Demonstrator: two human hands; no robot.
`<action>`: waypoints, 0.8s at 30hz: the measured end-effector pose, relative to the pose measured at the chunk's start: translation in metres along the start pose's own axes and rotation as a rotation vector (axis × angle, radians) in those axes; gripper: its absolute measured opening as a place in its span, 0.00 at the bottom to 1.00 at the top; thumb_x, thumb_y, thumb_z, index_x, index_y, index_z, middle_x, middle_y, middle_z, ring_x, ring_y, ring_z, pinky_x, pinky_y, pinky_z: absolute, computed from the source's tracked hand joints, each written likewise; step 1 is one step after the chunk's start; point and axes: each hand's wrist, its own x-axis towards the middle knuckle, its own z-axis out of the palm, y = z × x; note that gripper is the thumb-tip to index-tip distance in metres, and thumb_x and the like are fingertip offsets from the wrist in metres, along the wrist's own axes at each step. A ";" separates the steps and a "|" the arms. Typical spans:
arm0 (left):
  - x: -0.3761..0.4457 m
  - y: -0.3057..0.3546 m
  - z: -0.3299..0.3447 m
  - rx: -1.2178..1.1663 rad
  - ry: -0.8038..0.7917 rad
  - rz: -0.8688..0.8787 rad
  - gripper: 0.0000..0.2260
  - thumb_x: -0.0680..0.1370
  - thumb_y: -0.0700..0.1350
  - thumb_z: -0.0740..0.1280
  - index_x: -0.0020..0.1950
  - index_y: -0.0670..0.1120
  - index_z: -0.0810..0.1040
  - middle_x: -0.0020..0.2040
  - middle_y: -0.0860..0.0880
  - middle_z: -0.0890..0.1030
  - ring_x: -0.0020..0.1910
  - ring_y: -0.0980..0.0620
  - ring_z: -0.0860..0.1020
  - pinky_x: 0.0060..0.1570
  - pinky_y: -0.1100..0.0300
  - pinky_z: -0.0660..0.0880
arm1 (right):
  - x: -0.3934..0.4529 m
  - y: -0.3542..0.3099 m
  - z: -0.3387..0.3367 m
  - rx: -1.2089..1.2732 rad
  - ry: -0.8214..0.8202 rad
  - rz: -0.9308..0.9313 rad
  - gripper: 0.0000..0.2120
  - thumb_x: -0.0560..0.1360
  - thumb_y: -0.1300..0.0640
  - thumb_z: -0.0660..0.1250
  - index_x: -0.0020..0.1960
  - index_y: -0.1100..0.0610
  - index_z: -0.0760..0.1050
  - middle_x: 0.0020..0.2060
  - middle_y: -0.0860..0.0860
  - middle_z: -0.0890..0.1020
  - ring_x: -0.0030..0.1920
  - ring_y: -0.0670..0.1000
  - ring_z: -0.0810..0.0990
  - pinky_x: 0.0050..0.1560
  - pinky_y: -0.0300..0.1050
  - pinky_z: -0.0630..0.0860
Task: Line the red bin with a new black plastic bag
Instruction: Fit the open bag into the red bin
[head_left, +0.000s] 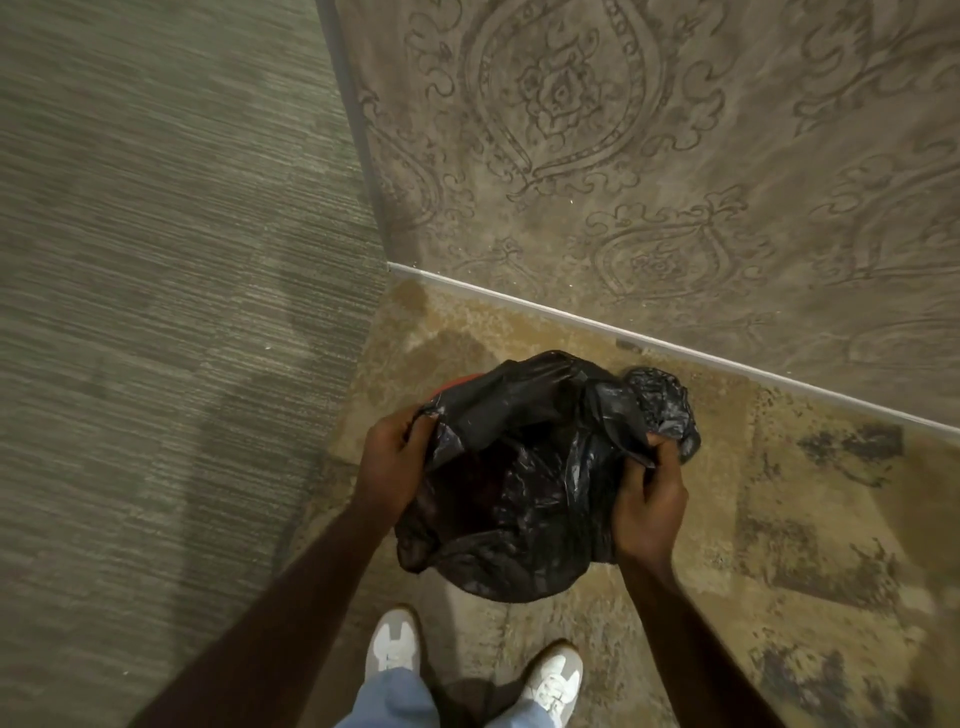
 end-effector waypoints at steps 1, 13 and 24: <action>0.004 -0.006 0.001 0.030 0.008 -0.009 0.13 0.83 0.43 0.63 0.44 0.40 0.83 0.38 0.41 0.85 0.38 0.41 0.83 0.39 0.47 0.80 | 0.003 0.006 0.006 -0.049 -0.019 0.007 0.09 0.83 0.57 0.59 0.55 0.44 0.72 0.42 0.32 0.81 0.41 0.32 0.78 0.37 0.26 0.70; 0.087 -0.097 0.000 0.126 -0.442 -0.341 0.14 0.67 0.60 0.75 0.27 0.52 0.85 0.24 0.57 0.82 0.24 0.65 0.77 0.28 0.72 0.72 | 0.085 0.104 0.082 -0.293 -0.398 0.378 0.18 0.78 0.50 0.69 0.55 0.65 0.83 0.47 0.61 0.85 0.47 0.57 0.82 0.47 0.44 0.71; 0.166 -0.160 0.035 -0.039 -0.151 -0.341 0.22 0.79 0.47 0.71 0.24 0.50 0.81 0.22 0.55 0.80 0.22 0.60 0.77 0.26 0.68 0.74 | 0.133 0.170 0.139 -0.262 -0.295 0.297 0.19 0.74 0.46 0.73 0.29 0.51 0.71 0.26 0.46 0.74 0.28 0.43 0.73 0.27 0.31 0.66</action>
